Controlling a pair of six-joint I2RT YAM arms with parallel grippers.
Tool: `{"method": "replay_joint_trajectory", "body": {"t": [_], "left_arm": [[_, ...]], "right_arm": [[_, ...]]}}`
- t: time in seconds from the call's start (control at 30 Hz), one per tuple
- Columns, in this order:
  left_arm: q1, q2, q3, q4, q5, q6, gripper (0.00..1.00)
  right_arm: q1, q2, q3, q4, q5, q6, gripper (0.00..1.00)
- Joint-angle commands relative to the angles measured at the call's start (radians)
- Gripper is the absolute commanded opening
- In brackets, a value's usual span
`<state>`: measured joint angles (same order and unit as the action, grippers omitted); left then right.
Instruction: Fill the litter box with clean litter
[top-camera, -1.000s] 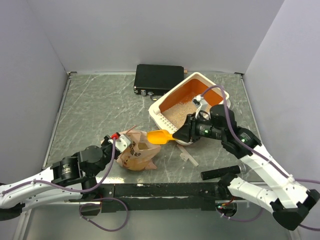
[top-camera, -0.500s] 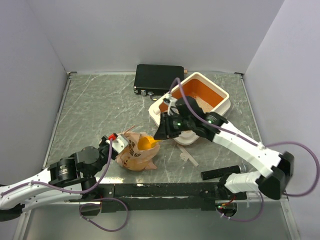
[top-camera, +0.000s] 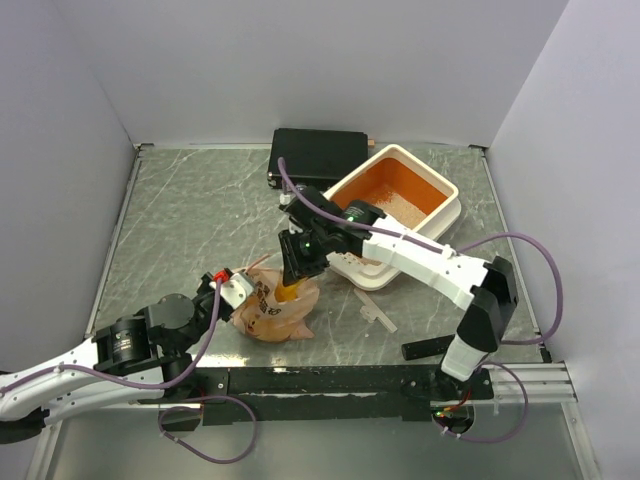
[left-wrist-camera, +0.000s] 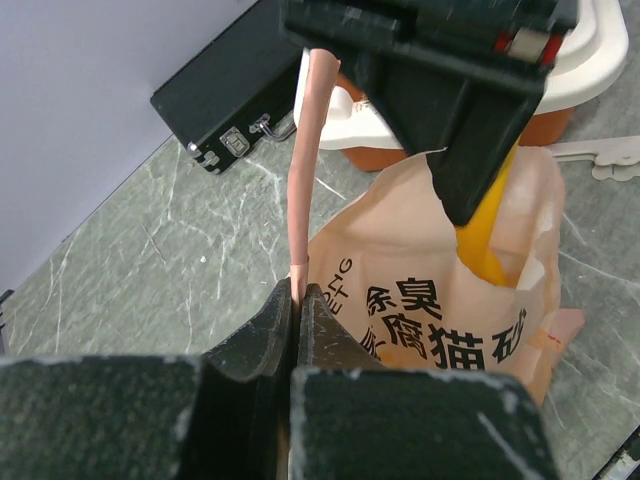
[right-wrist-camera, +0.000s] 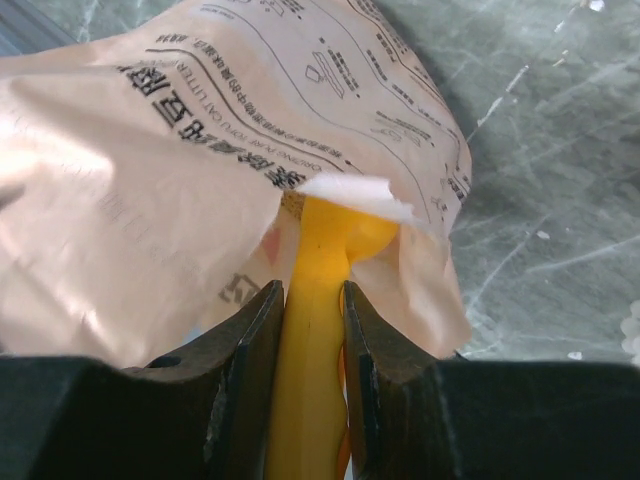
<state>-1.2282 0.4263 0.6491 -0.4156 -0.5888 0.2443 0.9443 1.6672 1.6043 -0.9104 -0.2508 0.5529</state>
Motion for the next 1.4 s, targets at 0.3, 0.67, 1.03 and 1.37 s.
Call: {"method": "replay_joint_trajectory", "body": {"t": [0.3,0.67,1.03,1.37], "left_arm": [[-0.004,-0.084,-0.016,0.083,-0.005,-0.013,0.01],[-0.004,-0.047,-0.031,0.090,-0.026,-0.005,0.01],[-0.002,-0.063,-0.045,0.110,-0.089,0.021,0.01],[-0.004,-0.101,-0.072,0.158,-0.066,0.050,0.01]], "right_arm": [[-0.038,-0.041,-0.489,0.497,-0.321,0.177,0.00],[-0.107,-0.217,-0.907,1.169,-0.486,0.467,0.00],[-0.205,-0.490,-1.188,1.404,-0.455,0.616,0.00],[-0.274,-0.661,-1.330,1.492,-0.417,0.709,0.00]]}}
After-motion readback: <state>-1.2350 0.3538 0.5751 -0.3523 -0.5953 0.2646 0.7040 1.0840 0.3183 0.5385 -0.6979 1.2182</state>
